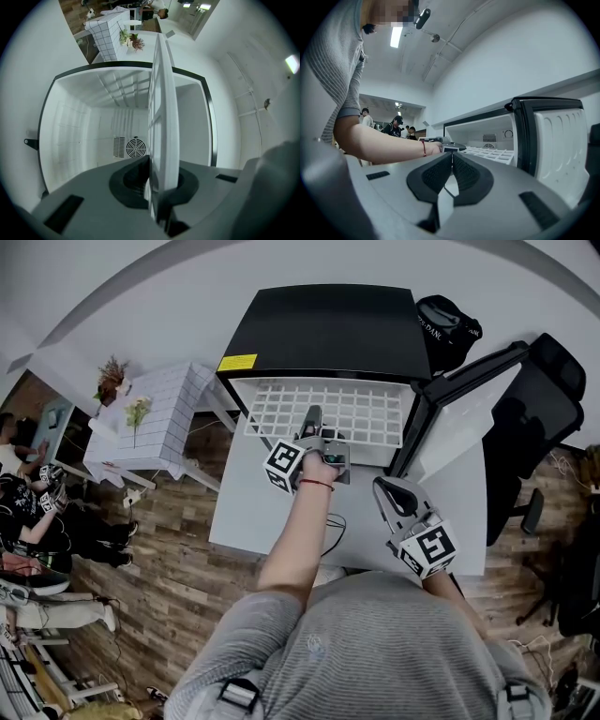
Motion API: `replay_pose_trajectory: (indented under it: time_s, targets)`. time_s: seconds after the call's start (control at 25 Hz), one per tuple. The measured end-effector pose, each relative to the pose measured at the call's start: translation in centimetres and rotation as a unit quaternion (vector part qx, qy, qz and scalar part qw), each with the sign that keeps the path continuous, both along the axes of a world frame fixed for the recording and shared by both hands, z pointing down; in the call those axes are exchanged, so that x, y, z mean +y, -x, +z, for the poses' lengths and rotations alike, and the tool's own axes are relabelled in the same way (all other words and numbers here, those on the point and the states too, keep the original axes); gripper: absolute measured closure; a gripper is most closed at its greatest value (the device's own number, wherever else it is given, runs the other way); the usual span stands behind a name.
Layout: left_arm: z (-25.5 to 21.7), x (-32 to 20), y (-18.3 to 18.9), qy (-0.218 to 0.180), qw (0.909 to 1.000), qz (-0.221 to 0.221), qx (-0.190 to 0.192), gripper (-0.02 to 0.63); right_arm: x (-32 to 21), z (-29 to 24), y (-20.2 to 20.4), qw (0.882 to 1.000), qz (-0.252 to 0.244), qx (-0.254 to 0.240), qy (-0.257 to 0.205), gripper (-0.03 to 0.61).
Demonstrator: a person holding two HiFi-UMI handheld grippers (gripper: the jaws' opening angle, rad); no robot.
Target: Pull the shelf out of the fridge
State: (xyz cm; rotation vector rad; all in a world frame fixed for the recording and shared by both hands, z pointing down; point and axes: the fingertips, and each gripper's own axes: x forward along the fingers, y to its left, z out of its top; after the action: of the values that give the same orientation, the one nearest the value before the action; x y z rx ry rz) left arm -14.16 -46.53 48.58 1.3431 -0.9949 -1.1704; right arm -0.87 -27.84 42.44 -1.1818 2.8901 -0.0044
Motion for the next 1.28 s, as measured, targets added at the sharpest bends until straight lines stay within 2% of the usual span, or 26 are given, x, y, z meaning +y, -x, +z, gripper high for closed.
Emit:
replay_pose_trajectory:
  time_s: [0.72, 1.28]
  targets:
    - [-0.2, 0.9, 0.0, 0.018, 0.9998, -0.005, -0.004, 0.581, -0.5, -0.1, -0.1, 1.0, 0.003, -0.005, 0.002, 0.565]
    - [-0.2, 3.3, 0.3, 0.011, 0.9999, -0.012, -0.005, 0.581, 0.2, -0.5, 0.6, 1.0, -0.008, -0.006, -0.004, 0.565]
